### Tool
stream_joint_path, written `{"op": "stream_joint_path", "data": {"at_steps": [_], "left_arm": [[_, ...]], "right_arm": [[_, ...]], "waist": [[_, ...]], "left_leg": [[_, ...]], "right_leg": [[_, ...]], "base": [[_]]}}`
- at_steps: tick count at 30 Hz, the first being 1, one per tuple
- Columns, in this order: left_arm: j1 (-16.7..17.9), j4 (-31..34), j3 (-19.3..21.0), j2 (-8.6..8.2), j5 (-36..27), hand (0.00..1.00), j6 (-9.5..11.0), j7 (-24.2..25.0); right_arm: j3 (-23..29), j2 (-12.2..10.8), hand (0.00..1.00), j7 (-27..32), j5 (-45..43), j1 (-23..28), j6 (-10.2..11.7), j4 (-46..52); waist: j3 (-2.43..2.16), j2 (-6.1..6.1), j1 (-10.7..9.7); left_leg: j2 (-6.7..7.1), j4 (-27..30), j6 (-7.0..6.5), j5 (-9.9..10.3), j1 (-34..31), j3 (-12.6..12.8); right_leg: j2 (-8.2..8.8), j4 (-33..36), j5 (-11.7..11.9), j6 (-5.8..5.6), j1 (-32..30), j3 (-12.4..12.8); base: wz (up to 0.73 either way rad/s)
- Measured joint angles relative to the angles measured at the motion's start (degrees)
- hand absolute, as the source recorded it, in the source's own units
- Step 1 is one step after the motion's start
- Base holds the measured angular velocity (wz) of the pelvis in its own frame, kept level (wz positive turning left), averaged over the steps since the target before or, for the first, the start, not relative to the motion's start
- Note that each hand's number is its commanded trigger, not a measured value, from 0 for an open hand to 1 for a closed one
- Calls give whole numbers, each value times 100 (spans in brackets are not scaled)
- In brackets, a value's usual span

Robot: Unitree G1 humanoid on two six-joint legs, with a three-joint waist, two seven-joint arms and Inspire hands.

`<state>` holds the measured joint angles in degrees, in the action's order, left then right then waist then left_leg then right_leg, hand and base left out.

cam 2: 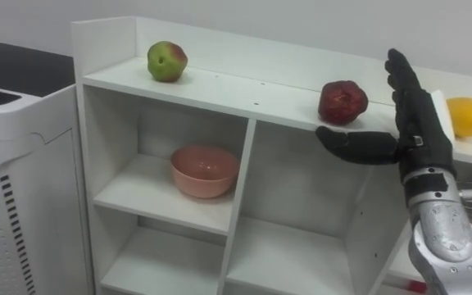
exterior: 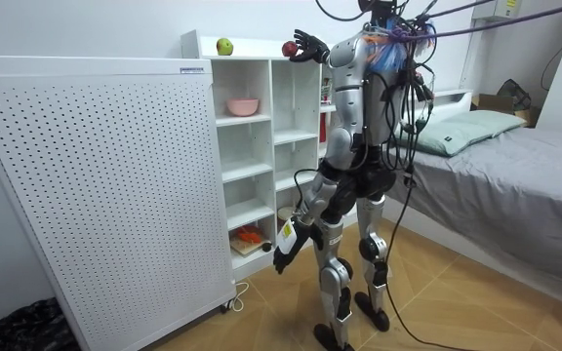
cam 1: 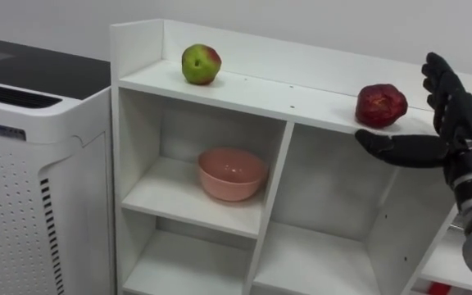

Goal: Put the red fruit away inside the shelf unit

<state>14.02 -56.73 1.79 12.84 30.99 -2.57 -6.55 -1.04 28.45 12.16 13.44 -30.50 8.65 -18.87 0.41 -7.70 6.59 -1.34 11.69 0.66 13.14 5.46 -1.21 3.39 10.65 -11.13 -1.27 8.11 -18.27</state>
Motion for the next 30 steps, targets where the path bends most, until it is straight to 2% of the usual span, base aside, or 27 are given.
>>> {"op": "stream_joint_path", "data": {"at_steps": [1,2,9,15,30], "left_arm": [[0,-1,0,0,0,0,0,1],[0,-2,0,0,0,0,0,1],[-5,-3,-25,3,-2,0,0,19],[2,-4,-33,6,-4,0,0,105],[-120,-104,-17,55,-117,0,6,43]], "right_arm": [[-2,0,97,0,-2,0,0,0],[-3,0,100,0,-2,0,0,0],[-188,15,100,-198,-121,0,74,2],[-210,16,100,-130,-131,-187,46,-112],[-282,12,100,-84,-260,-319,54,8]], "waist": [[0,0,1],[0,0,1],[0,1,-18],[7,21,-2],[10,71,161]], "left_leg": [[0,0,0,0,0,0],[0,0,0,0,0,0],[0,12,2,-1,0,2],[0,15,5,-8,0,-2],[-1,19,1,-11,23,12]], "right_leg": [[0,0,0,0,0,0],[0,0,0,0,0,0],[2,7,0,1,3,1],[2,7,1,1,7,-6],[-2,0,0,1,8,61]], "base": [[0],[0],[0],[0],[0]]}}
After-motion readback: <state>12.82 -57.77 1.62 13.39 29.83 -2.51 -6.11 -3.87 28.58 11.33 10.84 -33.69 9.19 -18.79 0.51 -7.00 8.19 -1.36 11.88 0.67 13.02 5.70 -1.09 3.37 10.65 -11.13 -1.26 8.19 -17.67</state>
